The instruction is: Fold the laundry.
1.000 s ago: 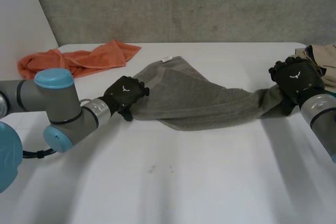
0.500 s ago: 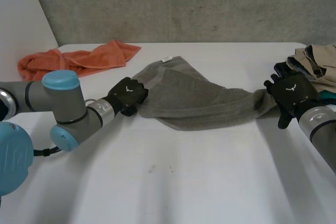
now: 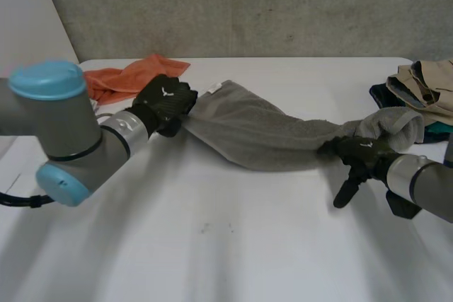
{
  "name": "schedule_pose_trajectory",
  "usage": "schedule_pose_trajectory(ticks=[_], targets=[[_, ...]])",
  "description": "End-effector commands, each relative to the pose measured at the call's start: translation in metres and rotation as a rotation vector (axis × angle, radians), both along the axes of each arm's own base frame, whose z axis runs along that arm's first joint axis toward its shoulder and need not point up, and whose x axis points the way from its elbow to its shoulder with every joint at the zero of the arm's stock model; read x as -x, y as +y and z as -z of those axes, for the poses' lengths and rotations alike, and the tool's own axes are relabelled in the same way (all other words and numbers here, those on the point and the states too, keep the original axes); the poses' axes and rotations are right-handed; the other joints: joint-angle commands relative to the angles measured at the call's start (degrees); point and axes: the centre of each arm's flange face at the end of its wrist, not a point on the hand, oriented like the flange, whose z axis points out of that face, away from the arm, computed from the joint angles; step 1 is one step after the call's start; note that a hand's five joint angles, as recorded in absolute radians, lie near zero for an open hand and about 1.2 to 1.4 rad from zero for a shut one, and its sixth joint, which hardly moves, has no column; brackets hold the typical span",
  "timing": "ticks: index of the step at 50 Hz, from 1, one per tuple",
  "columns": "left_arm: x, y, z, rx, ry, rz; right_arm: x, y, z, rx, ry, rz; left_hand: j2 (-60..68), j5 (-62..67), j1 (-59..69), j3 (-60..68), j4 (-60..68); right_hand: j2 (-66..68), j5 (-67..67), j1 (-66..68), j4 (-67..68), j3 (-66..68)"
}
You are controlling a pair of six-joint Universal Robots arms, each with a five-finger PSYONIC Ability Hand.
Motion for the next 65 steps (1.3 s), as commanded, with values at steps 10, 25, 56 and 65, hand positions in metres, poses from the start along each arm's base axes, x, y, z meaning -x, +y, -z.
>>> schedule_pose_trajectory(ticks=[10, 25, 56, 65], targets=[[-0.005, 0.097, -0.111, 0.054, 0.27, 0.087, -0.048, -0.021, 0.014, 0.026, -0.067, -0.085, 11.77, 13.67, 15.72, 12.05, 11.59, -1.56, -2.7, -0.43, -2.32, -1.18], [-0.013, 0.148, -0.155, 0.098, 0.399, 0.155, -0.101, 0.003, 0.007, 0.117, -0.195, -0.165, 11.77, 13.67, 15.72, 12.05, 11.59, 14.58, 13.44, 15.72, 13.82, 14.96], [-0.034, 0.1, -0.091, -0.05, 0.302, -0.005, -0.021, 0.011, -0.113, 0.403, 0.417, -0.276, 11.77, 13.67, 15.72, 12.05, 11.59, 67.51, 66.37, 68.65, 66.76, 67.9], [-0.019, 0.077, -0.023, -0.232, 0.218, -0.022, -0.023, -0.002, -0.09, 0.426, 0.505, -0.343, 11.77, 13.67, 15.72, 12.05, 11.59, 67.51, 66.37, 68.65, 66.76, 67.9]])
